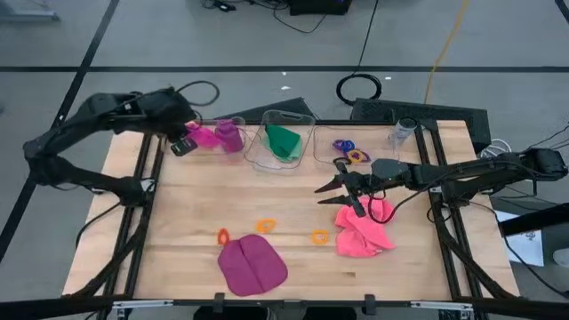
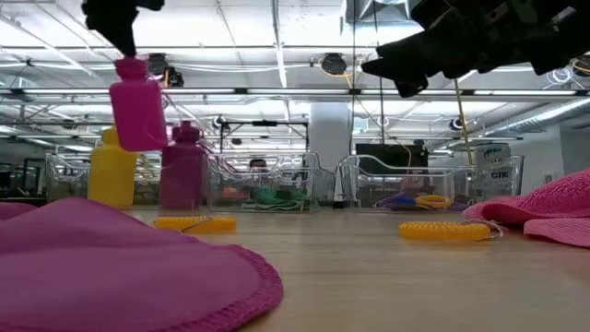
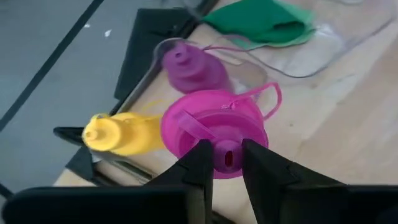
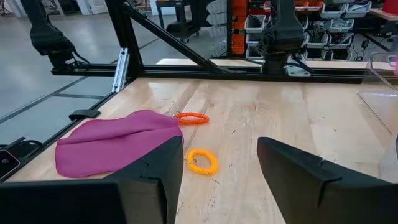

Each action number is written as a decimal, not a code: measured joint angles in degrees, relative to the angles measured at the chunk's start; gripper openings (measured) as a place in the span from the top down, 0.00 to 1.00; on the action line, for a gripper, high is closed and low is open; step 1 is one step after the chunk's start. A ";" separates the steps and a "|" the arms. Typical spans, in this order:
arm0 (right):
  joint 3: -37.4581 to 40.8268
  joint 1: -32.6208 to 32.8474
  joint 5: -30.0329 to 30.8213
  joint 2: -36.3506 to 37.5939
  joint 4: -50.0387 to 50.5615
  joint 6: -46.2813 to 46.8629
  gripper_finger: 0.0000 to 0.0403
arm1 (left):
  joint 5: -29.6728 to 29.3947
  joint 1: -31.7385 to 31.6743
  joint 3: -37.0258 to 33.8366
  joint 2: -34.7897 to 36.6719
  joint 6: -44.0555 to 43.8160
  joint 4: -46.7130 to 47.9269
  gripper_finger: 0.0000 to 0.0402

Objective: Pick & Place Sports Items
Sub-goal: Put the pink water bottle into the left transparent bin

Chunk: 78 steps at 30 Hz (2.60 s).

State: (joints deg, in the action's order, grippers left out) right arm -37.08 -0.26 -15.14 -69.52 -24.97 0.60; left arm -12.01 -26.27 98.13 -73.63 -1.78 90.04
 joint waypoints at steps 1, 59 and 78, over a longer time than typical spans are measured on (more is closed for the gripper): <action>0.00 -0.02 0.00 0.00 0.00 0.00 0.64 | 0.26 -0.75 0.00 -0.01 0.36 -0.01 0.88; 0.00 0.00 0.00 0.00 0.00 -0.42 0.64 | 10.55 -12.34 -11.52 -10.33 7.54 -10.01 0.88; 0.02 -0.02 0.00 0.00 0.00 -0.39 0.64 | 9.00 -12.34 -11.52 -10.37 5.99 -10.19 0.88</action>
State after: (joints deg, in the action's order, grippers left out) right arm -37.06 -0.27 -15.14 -69.52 -24.97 0.21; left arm -3.01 -38.61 86.61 -84.01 4.21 79.85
